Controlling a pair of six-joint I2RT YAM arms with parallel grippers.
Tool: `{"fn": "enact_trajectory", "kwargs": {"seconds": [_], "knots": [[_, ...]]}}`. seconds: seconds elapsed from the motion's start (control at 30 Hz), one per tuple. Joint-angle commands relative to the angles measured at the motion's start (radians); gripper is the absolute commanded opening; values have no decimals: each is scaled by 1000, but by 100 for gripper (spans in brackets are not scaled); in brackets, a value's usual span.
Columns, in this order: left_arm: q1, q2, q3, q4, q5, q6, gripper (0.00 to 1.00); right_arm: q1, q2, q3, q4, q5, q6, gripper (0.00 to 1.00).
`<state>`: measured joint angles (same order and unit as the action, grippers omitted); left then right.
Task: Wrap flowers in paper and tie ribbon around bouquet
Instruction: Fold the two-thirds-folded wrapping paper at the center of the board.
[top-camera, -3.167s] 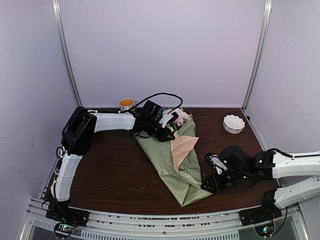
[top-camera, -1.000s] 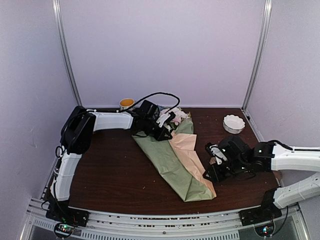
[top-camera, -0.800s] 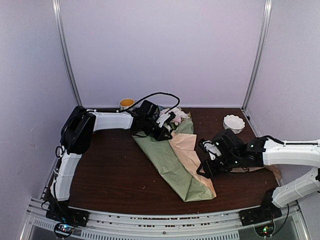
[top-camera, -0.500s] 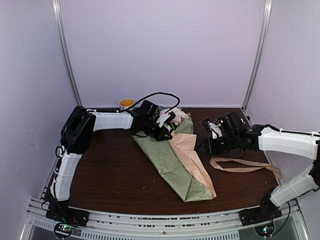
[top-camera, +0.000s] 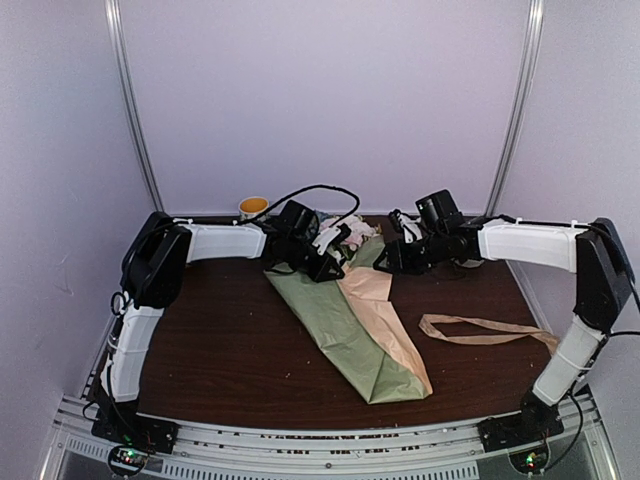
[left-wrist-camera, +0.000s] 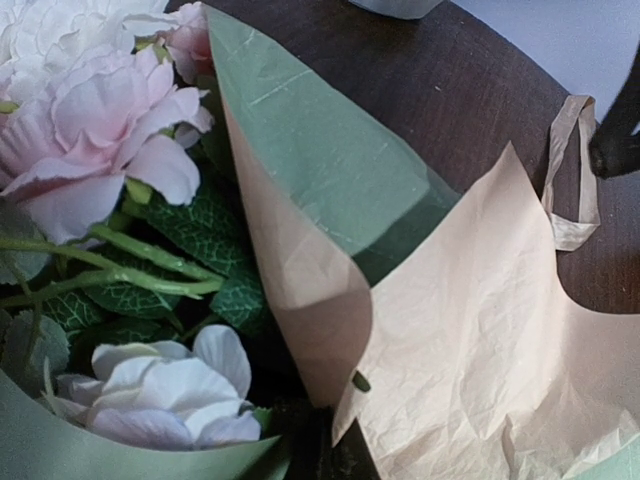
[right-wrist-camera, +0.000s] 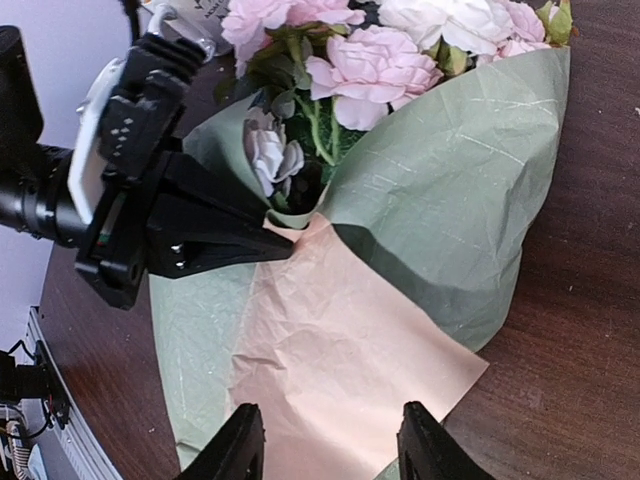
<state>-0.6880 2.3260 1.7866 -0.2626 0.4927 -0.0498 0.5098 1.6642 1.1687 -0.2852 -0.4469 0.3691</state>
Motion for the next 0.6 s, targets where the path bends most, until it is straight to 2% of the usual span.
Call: {"fn": "enact_trajectory", "kwargs": {"seconds": [0.0,0.1,0.23,0.4,0.5,0.53,0.57], "knots": [[22,-2,-21,-30,-17,22,0,-35,65,56,-12,22,-9,48],[22,1,-21,-31,-14,26,0,-62,131,89,-28,50,-25,51],[22,2,-21,-32,-15,27,0,-74,212,147,-66,-52,-70,48],[22,6,-19,-33,-17,31,0,-79,195,89,50,-181,-35,44],[22,7,-18,-35,-18,32,0,-80,187,79,60,-178,-25,44],[22,8,-18,-35,-18,33,0,-81,186,75,68,-183,-20,40],[22,9,-18,-35,-18,33,0,-82,187,72,78,-195,-13,31]]}}
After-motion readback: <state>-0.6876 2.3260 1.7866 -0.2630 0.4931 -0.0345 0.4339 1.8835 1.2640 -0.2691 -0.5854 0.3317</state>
